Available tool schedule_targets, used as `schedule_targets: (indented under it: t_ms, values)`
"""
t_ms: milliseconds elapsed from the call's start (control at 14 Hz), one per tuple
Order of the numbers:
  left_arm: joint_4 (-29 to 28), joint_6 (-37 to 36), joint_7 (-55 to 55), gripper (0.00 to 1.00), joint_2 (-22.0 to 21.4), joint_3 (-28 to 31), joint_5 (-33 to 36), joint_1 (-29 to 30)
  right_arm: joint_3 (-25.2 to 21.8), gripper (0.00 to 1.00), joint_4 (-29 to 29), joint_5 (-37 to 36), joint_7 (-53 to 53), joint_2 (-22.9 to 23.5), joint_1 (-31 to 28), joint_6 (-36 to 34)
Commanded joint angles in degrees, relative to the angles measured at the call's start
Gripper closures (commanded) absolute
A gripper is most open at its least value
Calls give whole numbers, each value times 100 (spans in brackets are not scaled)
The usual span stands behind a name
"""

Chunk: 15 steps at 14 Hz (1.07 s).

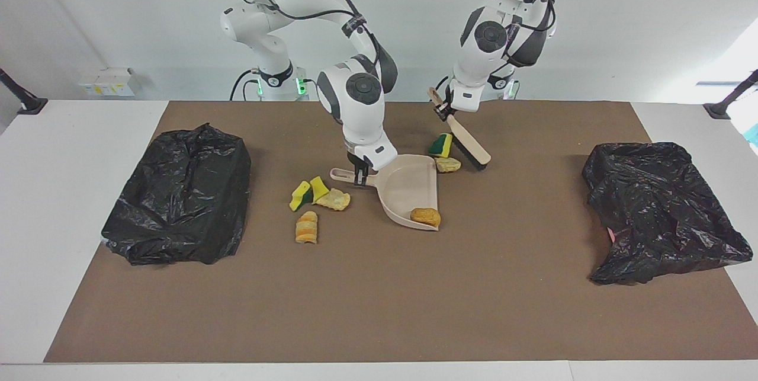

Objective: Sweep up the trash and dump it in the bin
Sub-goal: 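Sweep the yellow and tan pieces with the brush toward the dustpan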

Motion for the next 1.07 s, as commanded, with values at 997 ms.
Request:
schedule_targets:
  t_ms: [997]
  values:
    - [2052,1142,1101,100,1722,-94,-884,-65,11,100,-45,-164,-83,47,-181,7]
